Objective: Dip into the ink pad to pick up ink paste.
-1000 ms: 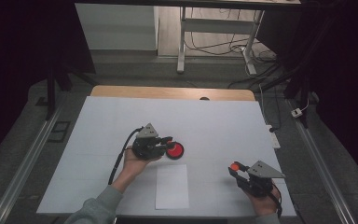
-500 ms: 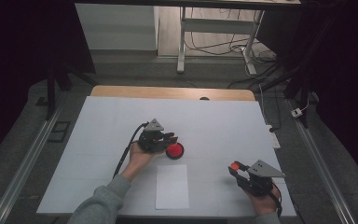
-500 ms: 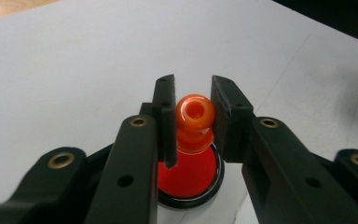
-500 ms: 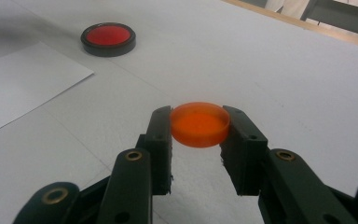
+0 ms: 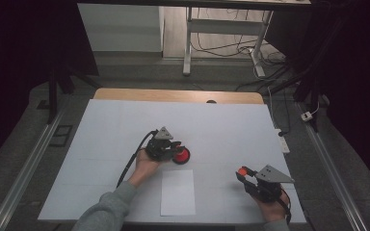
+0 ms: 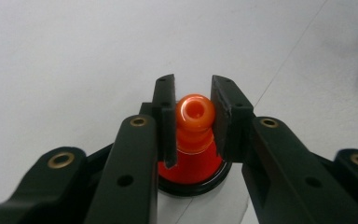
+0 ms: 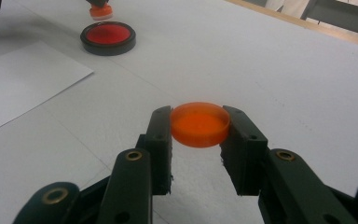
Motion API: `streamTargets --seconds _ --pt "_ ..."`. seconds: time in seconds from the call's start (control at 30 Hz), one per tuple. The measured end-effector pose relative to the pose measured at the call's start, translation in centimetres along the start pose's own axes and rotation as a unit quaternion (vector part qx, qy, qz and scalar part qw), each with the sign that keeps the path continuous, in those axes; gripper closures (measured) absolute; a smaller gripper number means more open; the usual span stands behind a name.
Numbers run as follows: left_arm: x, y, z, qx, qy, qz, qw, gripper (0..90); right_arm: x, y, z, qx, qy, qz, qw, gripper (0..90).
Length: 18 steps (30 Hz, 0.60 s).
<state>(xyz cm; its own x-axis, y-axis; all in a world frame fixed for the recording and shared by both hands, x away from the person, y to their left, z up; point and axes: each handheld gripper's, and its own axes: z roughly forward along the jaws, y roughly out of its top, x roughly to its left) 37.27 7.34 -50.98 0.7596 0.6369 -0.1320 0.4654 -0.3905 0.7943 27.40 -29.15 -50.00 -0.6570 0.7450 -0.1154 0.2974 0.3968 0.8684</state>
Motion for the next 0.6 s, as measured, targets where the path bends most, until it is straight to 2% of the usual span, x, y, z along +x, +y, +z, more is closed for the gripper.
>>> streamTargets --seconds 0.2,0.6 --pt "0.1 -0.5 0.7 0.011 0.003 0.001 0.9999 72.1 -0.1 0.0 0.0 -0.001 0.0 0.003 1.0 64.5" --pt "0.2 -0.7 1.2 0.011 0.002 -0.005 0.9999 72.1 -0.1 -0.1 0.1 0.003 0.001 0.002 1.0 64.5"
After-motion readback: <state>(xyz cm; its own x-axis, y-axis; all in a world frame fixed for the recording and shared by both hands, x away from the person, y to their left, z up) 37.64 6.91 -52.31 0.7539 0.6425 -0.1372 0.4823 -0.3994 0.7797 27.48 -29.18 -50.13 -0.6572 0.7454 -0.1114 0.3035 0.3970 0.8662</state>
